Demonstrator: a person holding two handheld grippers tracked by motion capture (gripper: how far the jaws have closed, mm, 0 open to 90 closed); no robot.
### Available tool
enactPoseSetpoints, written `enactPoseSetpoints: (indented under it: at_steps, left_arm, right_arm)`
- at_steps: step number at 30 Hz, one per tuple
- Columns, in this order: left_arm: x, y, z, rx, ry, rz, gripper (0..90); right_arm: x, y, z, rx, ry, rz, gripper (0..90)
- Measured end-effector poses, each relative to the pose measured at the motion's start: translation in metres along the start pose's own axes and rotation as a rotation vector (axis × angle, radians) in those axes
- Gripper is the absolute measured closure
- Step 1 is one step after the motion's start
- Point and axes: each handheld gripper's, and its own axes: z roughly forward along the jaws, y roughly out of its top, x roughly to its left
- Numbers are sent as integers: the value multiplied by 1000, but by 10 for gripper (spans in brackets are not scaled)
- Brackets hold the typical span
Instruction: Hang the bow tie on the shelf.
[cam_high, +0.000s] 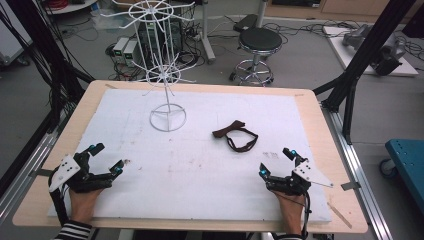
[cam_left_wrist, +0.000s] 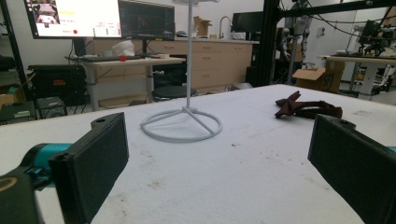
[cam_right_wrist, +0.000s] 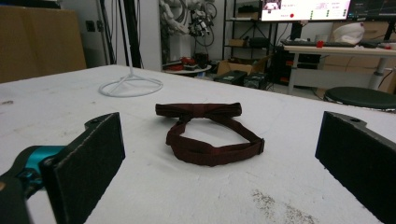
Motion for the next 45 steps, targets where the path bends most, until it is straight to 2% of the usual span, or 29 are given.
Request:
enactPoseSetpoints:
  at_steps: [7, 12, 14, 20, 22, 23, 26, 29, 35, 38, 39, 40, 42, 44, 45]
  left_arm:
    - [1, 0, 0, 1, 5, -13, 55]
    - [0, 0, 0, 3, 4, -4, 55]
    - [0, 0, 0, 3, 1, 2, 55]
    - [-1, 0, 0, -3, 4, 1, 55]
    - [-1, 0, 0, 0, 2, 4, 55]
    - [-1, 0, 0, 1, 3, 4, 55]
    - [-1, 0, 0, -3, 4, 2, 55]
    - [-1, 0, 0, 1, 2, 7, 55]
    - [-1, 0, 0, 2, 3, 7, 55]
    - [-1, 0, 0, 3, 2, 8, 55]
    - [-1, 0, 0, 3, 3, 6, 55]
    - [-1, 0, 0, 3, 3, 7, 55]
    - [-1, 0, 0, 3, 2, 8, 55]
    - [-1, 0, 0, 2, 2, 8, 55]
    - [-1, 0, 0, 2, 2, 8, 55]
  right_arm:
    - [2, 0, -1, -10, -2, -22, 6]
    - [1, 0, -1, -13, -2, -14, 6]
    - [1, 0, 0, -11, -4, -26, 7]
    - [0, 1, 1, -3, 3, -15, 7]
    - [-2, 1, 1, -5, 2, 2, 6]
    - [-4, 3, 1, 13, -8, 11, 6]
    - [-6, 9, 1, 22, 0, 27, 6]
    - [-11, 22, 4, 36, 21, 29, 7]
    - [-21, 51, 19, 95, 105, 49, 6]
    - [-24, 61, 25, 115, 124, 36, 6]
    - [-25, 71, 32, 139, 147, 32, 7]
    - [-25, 71, 32, 139, 147, 32, 7]
    - [-27, 83, 43, 172, 169, -8, 7]
    - [-28, 86, 46, 180, 173, -19, 6]
    - [-30, 93, 52, 201, 184, -31, 7]
